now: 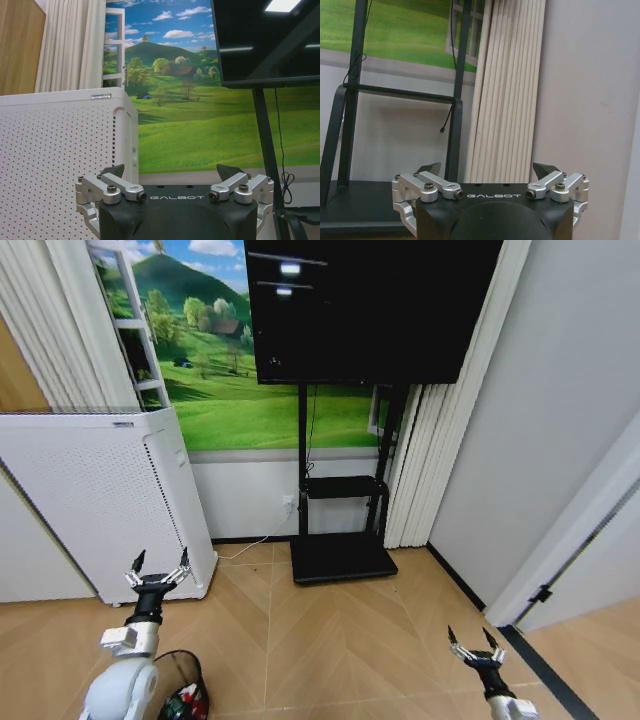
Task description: Pick up the trash bin and place the garbage on the floor into it.
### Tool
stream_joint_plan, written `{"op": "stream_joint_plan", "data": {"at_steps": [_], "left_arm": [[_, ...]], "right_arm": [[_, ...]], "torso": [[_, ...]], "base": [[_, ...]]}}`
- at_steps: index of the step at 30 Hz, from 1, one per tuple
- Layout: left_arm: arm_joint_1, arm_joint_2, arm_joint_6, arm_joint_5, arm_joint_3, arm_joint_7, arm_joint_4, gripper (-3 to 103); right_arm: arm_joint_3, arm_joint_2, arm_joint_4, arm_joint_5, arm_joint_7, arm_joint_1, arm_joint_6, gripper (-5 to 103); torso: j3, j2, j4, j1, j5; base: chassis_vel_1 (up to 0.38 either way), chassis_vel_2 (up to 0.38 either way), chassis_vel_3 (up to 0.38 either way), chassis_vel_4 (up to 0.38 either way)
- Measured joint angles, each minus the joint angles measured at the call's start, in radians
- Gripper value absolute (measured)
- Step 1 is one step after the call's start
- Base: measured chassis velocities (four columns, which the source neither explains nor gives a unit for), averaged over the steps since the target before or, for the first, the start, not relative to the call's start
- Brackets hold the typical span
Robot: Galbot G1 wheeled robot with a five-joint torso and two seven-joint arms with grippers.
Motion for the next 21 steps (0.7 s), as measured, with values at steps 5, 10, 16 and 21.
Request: {"op": "stream_joint_plan", "data": {"at_steps": [5, 10, 16, 21], "left_arm": [[-0.002, 0.000, 0.005, -0.003, 0.001, 0.000, -0.003, 100], [-0.003, 0.000, 0.007, -0.004, 0.002, -0.001, -0.004, 100], [-0.002, 0.000, 0.011, -0.005, 0.003, -0.001, -0.012, 100], [0.002, -0.002, 0.014, -0.007, 0.002, -0.002, -0.021, 100]], "right_arm": [[-0.003, 0.001, 0.005, -0.004, 0.001, 0.001, 0.000, 100], [-0.004, 0.000, 0.006, -0.004, 0.001, 0.000, 0.000, 100], [-0.004, -0.001, 0.006, -0.004, 0.001, 0.000, 0.000, 100], [-0.003, 0.001, 0.009, -0.004, 0.001, -0.003, 0.001, 100]], "torso": [[0.016, 0.026, 0.0001, 0.011, 0.0000], [0.030, 0.050, 0.0001, 0.020, 0.0000], [0.044, 0.073, 0.0001, 0.029, 0.0000], [0.056, 0.094, 0.0001, 0.038, 0.0001]], "base": [[0.000, 0.000, 0.000, 0.000], [0.000, 0.000, 0.000, 0.000], [0.000, 0.000, 0.000, 0.000], [0.000, 0.000, 0.000, 0.000]]}}
